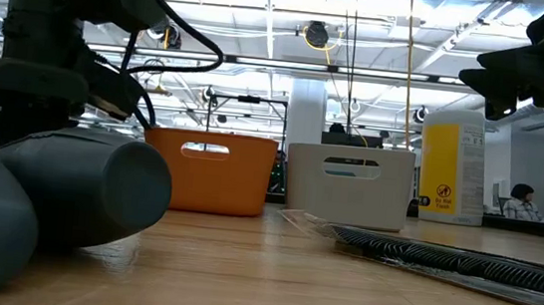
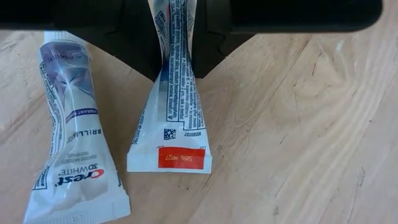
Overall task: Pick & Place Travel size toiletries
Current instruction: Put the left white toothpaste into the black transparent bin
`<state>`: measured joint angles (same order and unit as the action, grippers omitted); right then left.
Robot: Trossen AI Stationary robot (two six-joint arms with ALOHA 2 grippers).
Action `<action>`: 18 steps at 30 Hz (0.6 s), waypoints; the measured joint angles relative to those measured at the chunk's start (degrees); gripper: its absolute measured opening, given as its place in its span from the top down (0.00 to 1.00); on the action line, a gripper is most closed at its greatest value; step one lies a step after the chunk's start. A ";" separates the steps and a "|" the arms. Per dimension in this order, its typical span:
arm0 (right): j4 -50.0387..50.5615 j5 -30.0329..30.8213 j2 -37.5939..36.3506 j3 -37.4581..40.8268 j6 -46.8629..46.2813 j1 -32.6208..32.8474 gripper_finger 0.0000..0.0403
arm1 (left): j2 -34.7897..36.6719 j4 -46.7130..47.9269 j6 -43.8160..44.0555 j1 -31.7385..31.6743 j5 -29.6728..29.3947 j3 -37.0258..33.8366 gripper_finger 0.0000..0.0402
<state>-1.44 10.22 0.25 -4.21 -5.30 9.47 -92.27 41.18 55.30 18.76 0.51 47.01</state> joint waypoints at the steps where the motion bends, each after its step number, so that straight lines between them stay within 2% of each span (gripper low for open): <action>1: -0.01 0.00 -0.01 0.00 0.00 0.00 0.58 | 0.56 0.15 -0.12 0.00 -0.12 -0.14 0.78; 10: -0.01 0.00 0.00 0.00 0.00 0.00 0.58 | 6.49 1.77 -0.78 0.02 -4.12 -0.03 0.78; 18: 0.01 0.00 0.00 0.00 0.00 0.00 0.58 | 6.47 0.41 -0.09 0.17 -4.06 0.10 0.78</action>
<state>-1.43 10.22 0.25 -4.21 -5.30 9.47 -85.79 41.59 55.21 18.94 -3.55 47.11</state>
